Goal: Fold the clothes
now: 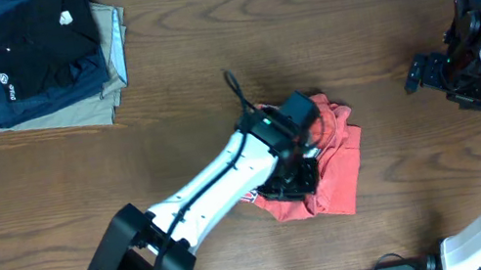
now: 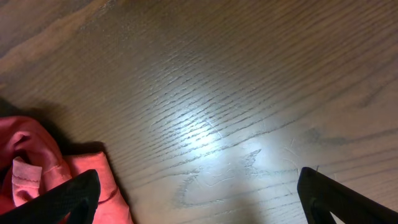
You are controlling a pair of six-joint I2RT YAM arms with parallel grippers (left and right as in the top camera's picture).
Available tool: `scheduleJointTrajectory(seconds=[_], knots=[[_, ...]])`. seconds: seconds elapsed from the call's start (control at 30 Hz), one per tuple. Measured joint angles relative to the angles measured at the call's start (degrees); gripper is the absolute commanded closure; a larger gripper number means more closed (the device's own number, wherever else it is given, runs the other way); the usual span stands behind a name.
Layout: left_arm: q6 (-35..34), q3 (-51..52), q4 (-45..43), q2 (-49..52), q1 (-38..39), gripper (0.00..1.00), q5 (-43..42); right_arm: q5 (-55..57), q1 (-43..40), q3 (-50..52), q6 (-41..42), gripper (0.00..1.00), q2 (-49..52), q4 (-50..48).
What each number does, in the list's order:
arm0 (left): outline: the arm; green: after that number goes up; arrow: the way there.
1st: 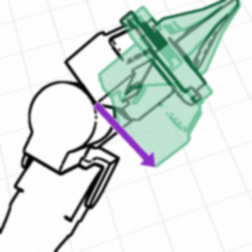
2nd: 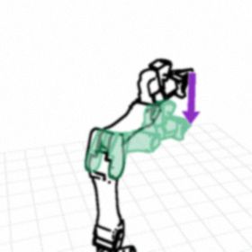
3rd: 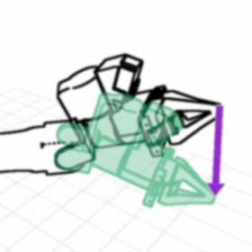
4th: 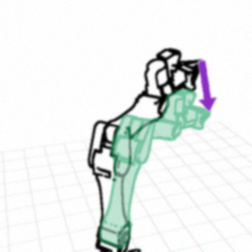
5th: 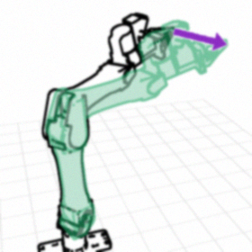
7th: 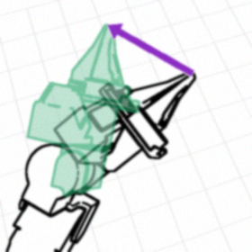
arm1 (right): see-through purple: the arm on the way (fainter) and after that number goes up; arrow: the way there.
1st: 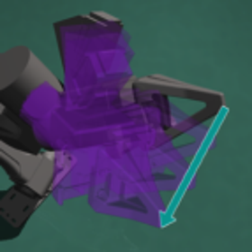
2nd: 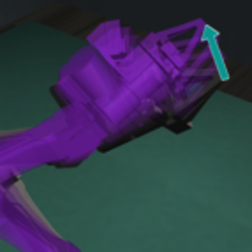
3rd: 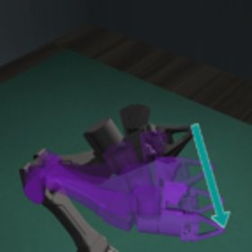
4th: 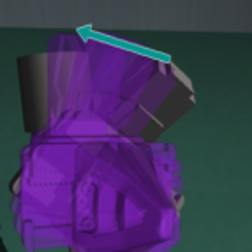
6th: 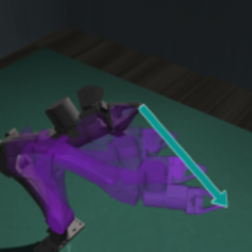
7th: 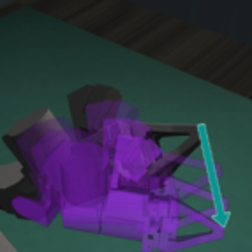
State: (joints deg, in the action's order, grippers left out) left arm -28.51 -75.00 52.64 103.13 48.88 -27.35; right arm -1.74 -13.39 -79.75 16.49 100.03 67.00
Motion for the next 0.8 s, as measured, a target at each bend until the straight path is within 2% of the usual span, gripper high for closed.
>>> scheduleJointTrajectory(seconds=[0.33, 0.57, 0.63, 0.67, 0.7, 0.73, 0.8], knots=[[0.0, -4.7, -0.2, -7.8, 5.7, 0.94, -1.2, 0.0, 0.0, 0.0, 0.0, 0.01, 0.0, 0.0], [0.0, -4.9, -2.5, -6.4, 9.1, 0.93, -1.2, 0.0, 0.0, 0.0, 0.0, 0.01, 0.0, 0.0], [0.1, -4.9, -3.7, -5.1, 10.3, 0.83, -1.2, 0.0, 0.0, 0.0, 0.0, 0.01, 0.0, 0.0], [0.2, -4.9, -4.2, -4.4, 10.8, 0.71, -1.2, 0.0, 0.0, 0.0, 0.0, 0.01, 0.0, 0.0], [0.0, -4.9, -4.7, -3.6, 11.3, 0.52, -1.2, 0.0, 0.0, 0.0, 0.0, 0.01, 0.0, 0.0], [0.0, -4.9, -4.9, -2.6, 11.9, 0.42, -1.2, 0.0, 0.0, 0.0, 0.0, 0.01, 0.0, 0.0], [-0.2, -4.9, -4.9, -1.0, 12.8, 0.4, -1.2, 0.0, 0.0, 0.0, 0.0, 0.01, 0.0, 0.0]])
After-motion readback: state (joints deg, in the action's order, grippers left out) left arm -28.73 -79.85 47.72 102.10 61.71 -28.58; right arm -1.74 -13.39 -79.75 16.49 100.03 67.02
